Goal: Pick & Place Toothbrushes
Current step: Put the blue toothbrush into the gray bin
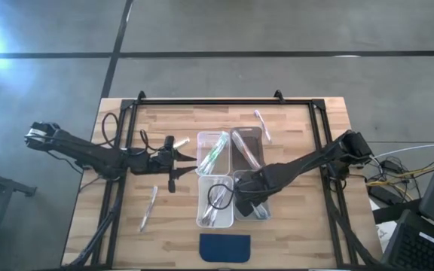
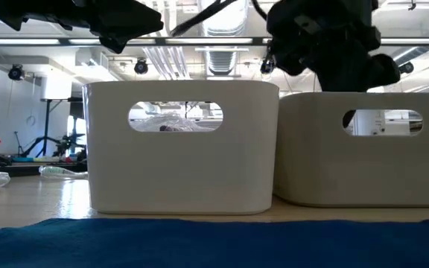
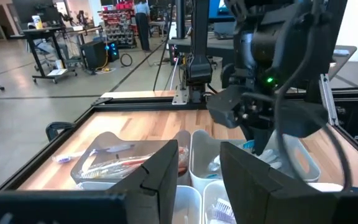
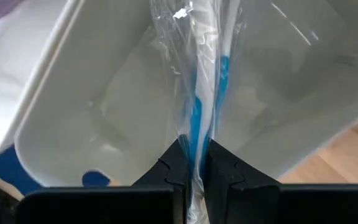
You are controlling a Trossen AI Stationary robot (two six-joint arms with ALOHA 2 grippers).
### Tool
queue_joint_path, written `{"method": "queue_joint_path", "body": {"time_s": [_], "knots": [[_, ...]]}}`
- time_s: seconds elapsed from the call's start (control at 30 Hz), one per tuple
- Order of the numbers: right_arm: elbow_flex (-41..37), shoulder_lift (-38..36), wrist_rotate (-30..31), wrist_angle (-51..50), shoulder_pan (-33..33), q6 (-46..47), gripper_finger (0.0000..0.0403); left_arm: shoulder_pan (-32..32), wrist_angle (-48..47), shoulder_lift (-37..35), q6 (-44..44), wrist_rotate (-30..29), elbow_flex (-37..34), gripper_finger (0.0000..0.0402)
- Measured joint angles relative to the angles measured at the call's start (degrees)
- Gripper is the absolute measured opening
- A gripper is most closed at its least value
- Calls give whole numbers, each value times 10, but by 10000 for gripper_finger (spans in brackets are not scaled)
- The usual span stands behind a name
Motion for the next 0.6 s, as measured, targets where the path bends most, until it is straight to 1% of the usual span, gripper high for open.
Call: {"method": "queue_joint_path", "body": {"time_s": [0.17,0.6], "knots": [[-23,0,-18,33,-12,-1,18,0,0,0,0,0,0,124],[-55,0,-24,44,-29,-9,18,0,-4,0,0,0,0,124]]}}
